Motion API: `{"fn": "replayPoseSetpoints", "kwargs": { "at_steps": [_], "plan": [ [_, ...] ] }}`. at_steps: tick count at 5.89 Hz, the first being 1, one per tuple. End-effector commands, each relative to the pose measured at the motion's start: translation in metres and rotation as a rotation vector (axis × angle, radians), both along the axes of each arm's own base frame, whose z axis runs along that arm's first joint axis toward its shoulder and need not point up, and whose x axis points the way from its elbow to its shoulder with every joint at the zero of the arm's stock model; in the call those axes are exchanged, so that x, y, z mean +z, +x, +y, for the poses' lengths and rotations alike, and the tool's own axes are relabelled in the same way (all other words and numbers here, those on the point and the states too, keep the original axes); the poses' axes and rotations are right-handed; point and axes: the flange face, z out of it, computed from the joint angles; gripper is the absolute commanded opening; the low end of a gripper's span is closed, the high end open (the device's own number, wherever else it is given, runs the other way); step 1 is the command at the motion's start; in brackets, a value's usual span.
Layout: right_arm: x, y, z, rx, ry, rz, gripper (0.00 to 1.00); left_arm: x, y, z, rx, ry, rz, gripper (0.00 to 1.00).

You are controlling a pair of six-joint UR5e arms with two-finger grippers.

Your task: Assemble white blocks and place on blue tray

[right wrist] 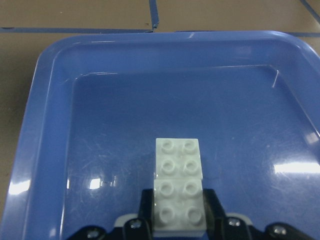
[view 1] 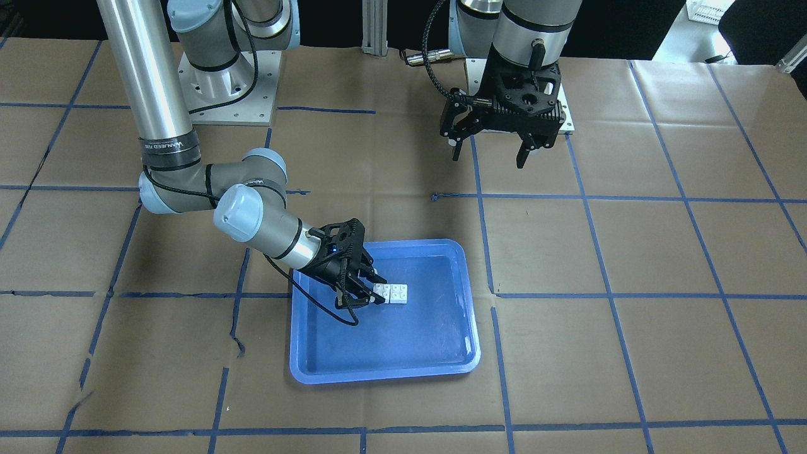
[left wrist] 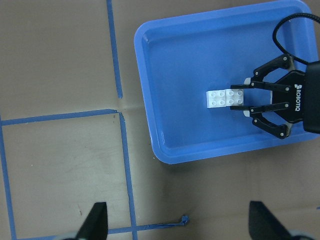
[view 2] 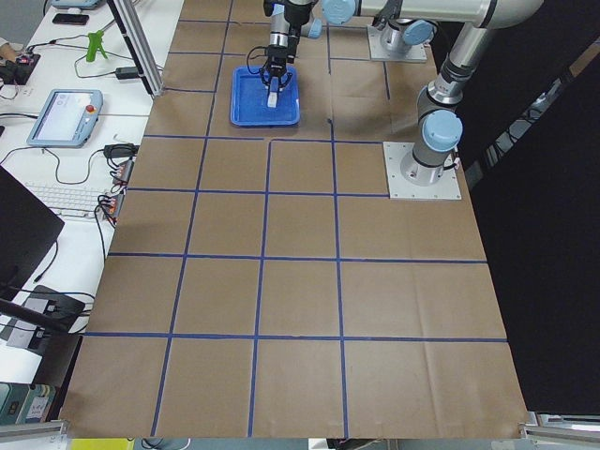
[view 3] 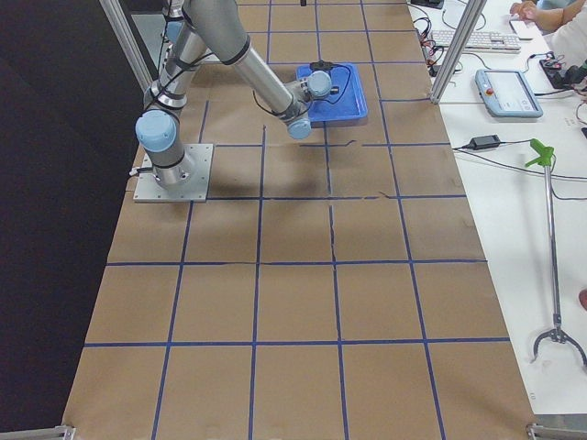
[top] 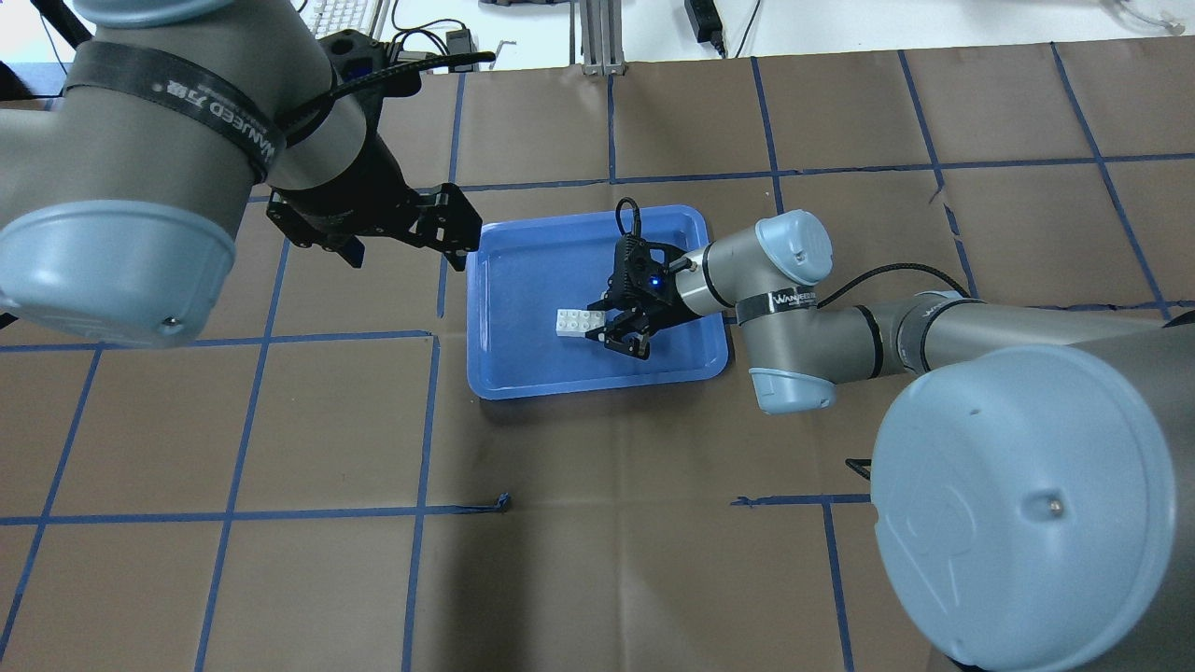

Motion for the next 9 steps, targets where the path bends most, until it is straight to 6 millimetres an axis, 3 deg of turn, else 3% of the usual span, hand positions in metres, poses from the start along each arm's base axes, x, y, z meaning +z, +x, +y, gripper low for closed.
{"fn": "replayPoseSetpoints", "kwargs": {
  "at_steps": [1, 8, 9],
  "plan": [
    [-0.0010, 0.0019, 0.0006, 0.003, -0.001, 0.001, 0.25, -0.0002, 0.0000, 0.0001, 0.000, 0.001, 0.000, 0.99],
    [-0.0002, 0.0014, -0.0010, 0.003, -0.008, -0.001, 0.27, -0.0001, -0.0001, -0.0004, 0.000, -0.005, 0.001, 0.99],
    [-0.0012, 0.0015, -0.0009, 0.002, -0.003, -0.002, 0.34, 0.0001, 0.0006, -0.0008, 0.000, -0.006, 0.001, 0.99]
  ]
}}
